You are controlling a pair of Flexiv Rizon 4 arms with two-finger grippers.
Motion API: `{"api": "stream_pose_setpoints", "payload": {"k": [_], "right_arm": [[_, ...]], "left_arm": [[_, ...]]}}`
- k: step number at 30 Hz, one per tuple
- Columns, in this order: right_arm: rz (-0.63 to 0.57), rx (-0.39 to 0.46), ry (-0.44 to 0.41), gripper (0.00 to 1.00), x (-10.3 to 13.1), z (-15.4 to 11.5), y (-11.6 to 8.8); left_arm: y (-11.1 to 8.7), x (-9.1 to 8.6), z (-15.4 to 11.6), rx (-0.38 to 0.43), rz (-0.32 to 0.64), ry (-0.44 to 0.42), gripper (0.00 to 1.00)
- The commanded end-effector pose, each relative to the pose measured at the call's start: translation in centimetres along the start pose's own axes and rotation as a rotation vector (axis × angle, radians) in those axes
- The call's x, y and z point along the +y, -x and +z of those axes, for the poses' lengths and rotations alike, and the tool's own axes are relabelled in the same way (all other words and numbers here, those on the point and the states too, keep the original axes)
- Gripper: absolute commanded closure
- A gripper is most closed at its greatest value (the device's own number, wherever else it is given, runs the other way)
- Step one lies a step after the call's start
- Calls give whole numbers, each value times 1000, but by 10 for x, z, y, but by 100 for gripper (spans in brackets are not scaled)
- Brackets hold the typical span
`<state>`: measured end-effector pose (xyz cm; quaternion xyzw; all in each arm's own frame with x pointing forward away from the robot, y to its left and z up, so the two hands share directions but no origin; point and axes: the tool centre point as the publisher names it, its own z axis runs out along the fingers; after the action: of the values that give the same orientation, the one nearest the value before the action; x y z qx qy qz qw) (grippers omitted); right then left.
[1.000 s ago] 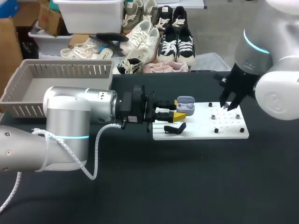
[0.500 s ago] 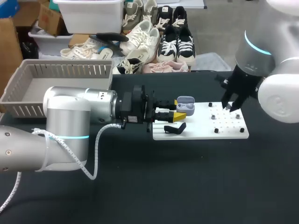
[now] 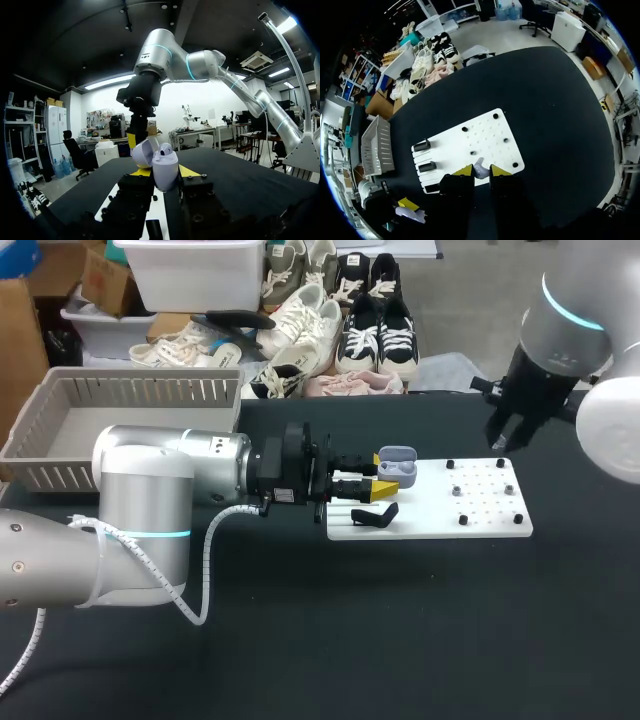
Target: Pick up each earbud case from the left stands, insert the matching earbuds, close the lid, and place the case in the box.
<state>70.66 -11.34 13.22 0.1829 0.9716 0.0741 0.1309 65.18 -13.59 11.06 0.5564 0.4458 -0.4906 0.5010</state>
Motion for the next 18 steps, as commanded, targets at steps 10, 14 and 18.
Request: {"api": "stream_pose_setpoints", "payload": {"k": [10,14,18], "right_arm": [[-187,94,27,100,27,-89,-29],[-241,130,30,100,40,-105,-43],[-290,165,16,100,54,-115,-57]], "left_arm": [[0,-1,0,0,2,6,100],[0,-1,0,0,2,6,100],[0,-1,0,0,2,6,100]]}}
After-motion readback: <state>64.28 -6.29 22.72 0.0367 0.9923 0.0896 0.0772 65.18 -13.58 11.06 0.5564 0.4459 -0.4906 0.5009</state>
